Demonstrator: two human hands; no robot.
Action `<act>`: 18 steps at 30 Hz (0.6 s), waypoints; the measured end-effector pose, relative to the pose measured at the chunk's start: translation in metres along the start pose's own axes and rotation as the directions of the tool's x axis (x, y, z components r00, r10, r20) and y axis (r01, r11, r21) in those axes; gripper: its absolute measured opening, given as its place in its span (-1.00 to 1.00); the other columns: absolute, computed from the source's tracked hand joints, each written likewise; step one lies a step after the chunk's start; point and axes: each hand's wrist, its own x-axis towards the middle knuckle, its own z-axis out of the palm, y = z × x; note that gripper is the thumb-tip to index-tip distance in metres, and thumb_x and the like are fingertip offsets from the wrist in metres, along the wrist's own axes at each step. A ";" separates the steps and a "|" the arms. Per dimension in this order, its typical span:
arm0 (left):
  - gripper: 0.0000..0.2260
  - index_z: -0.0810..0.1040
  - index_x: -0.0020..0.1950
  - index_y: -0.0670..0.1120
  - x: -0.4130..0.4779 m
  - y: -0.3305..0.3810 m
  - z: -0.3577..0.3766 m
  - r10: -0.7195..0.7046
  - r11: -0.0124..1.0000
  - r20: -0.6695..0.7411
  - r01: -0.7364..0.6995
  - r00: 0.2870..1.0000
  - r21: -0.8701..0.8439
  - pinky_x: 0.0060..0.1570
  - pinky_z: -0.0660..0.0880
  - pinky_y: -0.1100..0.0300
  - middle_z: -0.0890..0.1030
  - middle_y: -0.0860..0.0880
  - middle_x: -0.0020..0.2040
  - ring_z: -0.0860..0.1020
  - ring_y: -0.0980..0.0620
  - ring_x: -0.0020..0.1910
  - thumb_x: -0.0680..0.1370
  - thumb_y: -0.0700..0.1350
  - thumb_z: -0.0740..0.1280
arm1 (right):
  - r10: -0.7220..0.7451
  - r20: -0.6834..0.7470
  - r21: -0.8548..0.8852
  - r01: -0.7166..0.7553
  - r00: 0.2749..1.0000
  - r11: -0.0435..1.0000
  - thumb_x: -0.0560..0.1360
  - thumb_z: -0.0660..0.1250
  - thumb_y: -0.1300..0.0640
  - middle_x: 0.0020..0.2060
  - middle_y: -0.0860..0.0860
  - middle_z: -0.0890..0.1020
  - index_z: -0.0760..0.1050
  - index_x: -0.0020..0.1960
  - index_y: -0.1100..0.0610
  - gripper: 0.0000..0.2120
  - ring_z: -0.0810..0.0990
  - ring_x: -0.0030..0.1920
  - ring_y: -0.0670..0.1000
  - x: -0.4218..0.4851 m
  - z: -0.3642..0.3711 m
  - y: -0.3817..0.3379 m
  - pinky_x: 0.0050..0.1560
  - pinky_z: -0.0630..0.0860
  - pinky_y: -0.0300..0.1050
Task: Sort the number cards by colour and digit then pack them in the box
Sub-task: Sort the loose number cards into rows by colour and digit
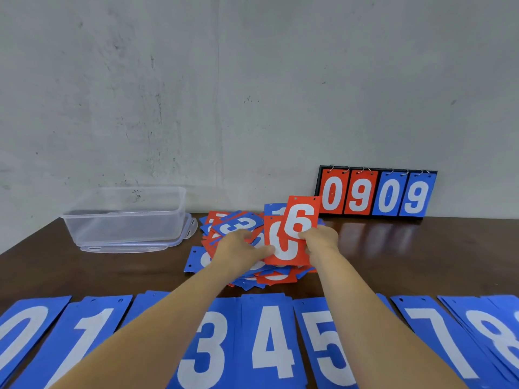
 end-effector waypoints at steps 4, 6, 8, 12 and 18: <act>-0.51 0.47 0.34 -0.11 0.006 0.007 0.013 -0.082 0.994 -0.058 0.078 0.995 -0.076 0.22 0.50 0.09 0.48 -0.07 0.36 0.49 -0.05 0.28 0.47 0.02 0.46 | -0.010 0.040 0.043 0.008 0.999 0.999 0.49 0.37 0.33 0.13 0.15 0.60 0.48 0.23 0.24 -0.68 0.58 0.13 0.18 -0.001 0.004 0.008 0.09 0.56 0.06; -0.59 0.52 0.30 -0.13 0.009 0.003 0.010 -0.107 0.993 -0.089 0.102 0.990 -0.057 0.17 0.52 0.11 0.51 -0.07 0.34 0.52 -0.04 0.25 0.49 -0.03 0.45 | -0.001 0.048 0.041 -0.001 0.999 0.999 0.52 0.33 0.34 0.11 0.16 0.59 0.47 0.24 0.25 -0.71 0.58 0.05 0.15 0.000 0.003 0.010 0.12 0.57 0.09; -0.67 0.58 0.24 -0.16 0.011 -0.003 0.006 -0.110 0.994 -0.091 0.109 0.990 -0.017 0.07 0.54 0.17 0.60 -0.09 0.22 0.57 -0.02 0.13 0.52 -0.06 0.42 | -0.001 0.058 -0.008 0.002 0.998 1.000 0.55 0.28 0.31 0.16 0.21 0.57 0.45 0.25 0.26 -0.72 0.58 0.09 0.19 0.000 0.001 0.008 0.13 0.57 0.11; -0.85 0.63 0.04 -0.17 0.006 -0.015 -0.004 -0.094 0.996 -0.130 0.093 0.987 -0.020 -0.14 0.49 0.26 0.64 -0.08 0.07 0.55 0.03 -0.04 0.56 -0.11 0.37 | -0.008 0.064 -0.094 0.014 0.998 0.995 0.59 0.23 0.28 0.23 0.25 0.53 0.42 0.29 0.29 -0.72 0.55 0.19 0.22 -0.004 -0.009 0.005 0.08 0.58 0.00; -0.88 0.54 -0.20 -0.07 -0.005 -0.015 -0.025 -0.094 0.991 -0.181 0.075 0.979 -0.106 0.06 0.57 -0.01 0.65 -0.11 -0.03 0.62 -0.10 0.00 0.55 -0.16 0.36 | -0.084 0.082 -0.139 0.095 0.993 0.986 0.61 0.22 0.19 0.10 0.16 0.57 0.45 0.22 0.24 -0.78 0.55 0.01 0.11 -0.024 -0.026 -0.006 -0.10 0.53 -0.11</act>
